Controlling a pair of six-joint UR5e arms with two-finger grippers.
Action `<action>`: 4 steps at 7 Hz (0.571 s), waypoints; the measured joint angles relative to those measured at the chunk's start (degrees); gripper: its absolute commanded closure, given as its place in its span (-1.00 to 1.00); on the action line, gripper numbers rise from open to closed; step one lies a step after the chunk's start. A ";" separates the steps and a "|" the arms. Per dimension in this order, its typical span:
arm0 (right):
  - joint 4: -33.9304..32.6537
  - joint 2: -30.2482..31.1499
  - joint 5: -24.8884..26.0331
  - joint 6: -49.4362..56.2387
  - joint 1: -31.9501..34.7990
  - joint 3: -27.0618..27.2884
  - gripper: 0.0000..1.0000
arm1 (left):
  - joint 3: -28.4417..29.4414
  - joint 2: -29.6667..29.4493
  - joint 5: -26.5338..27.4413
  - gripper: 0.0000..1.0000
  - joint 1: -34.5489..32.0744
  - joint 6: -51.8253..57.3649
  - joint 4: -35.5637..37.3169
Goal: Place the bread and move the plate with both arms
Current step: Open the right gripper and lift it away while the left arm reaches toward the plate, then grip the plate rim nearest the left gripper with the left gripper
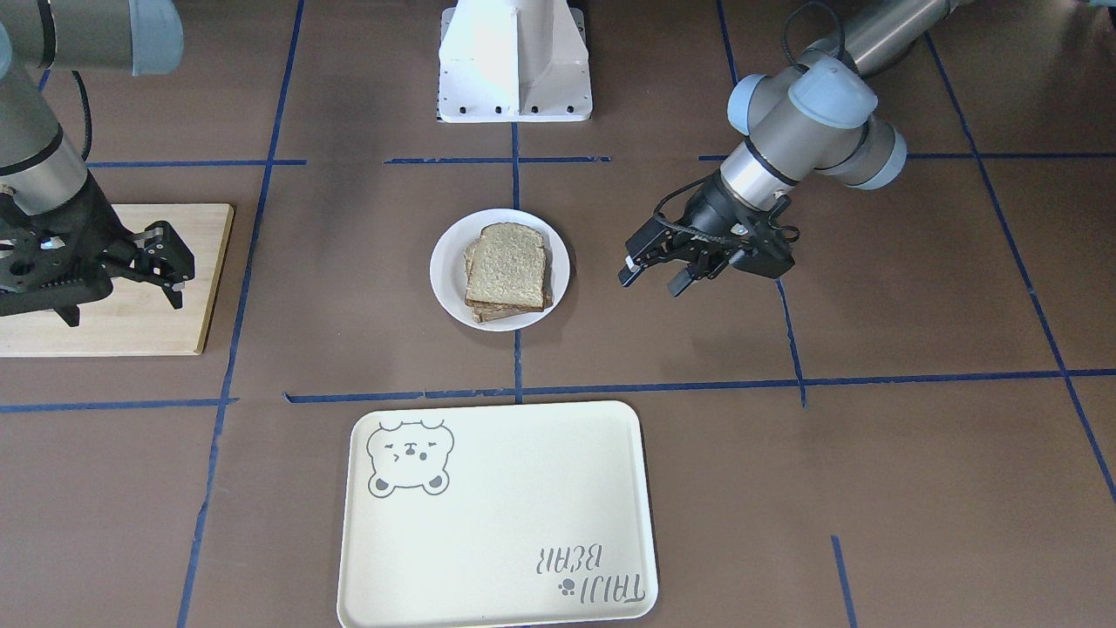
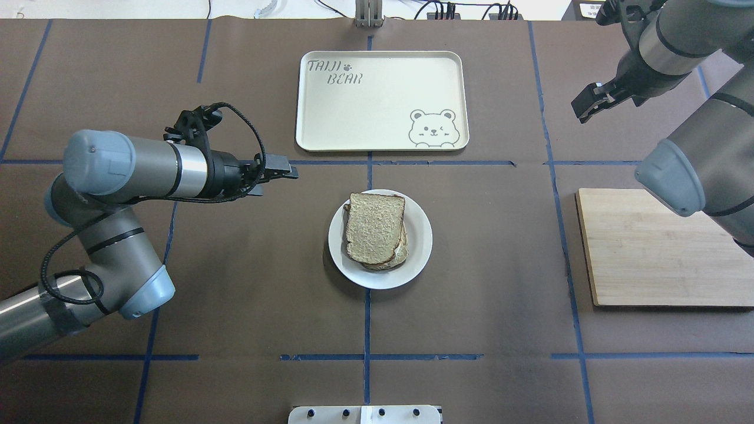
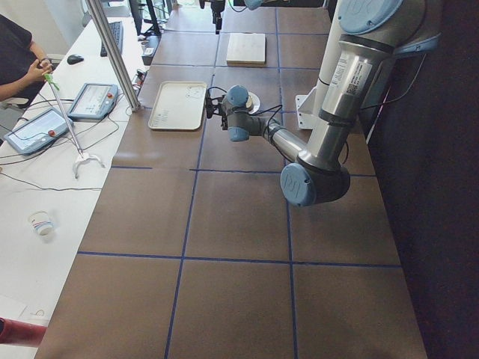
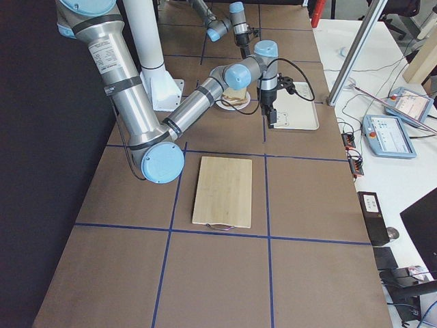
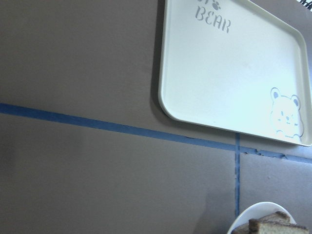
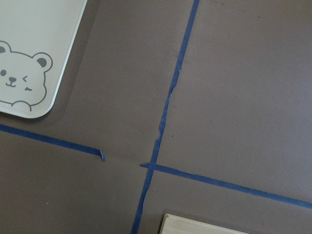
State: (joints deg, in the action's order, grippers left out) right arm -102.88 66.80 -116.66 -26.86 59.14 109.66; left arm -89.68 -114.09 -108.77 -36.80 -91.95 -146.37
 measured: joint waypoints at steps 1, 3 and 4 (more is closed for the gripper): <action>-0.21 0.24 -2.54 0.46 1.20 -0.08 -1.00 | 1.52 -1.31 0.34 -0.88 1.34 -2.16 -0.93; -0.36 0.40 -6.44 0.65 3.30 -0.20 -1.00 | 2.63 -1.96 0.47 -0.55 4.27 -3.36 -1.33; -0.38 0.42 -7.13 0.66 3.83 -0.25 -1.00 | 2.78 -2.07 0.49 -0.44 5.42 -3.43 -1.36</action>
State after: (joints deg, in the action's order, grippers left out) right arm -103.26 67.23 -123.78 -26.20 62.98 109.41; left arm -86.91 -116.16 -108.29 -31.38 -95.38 -147.73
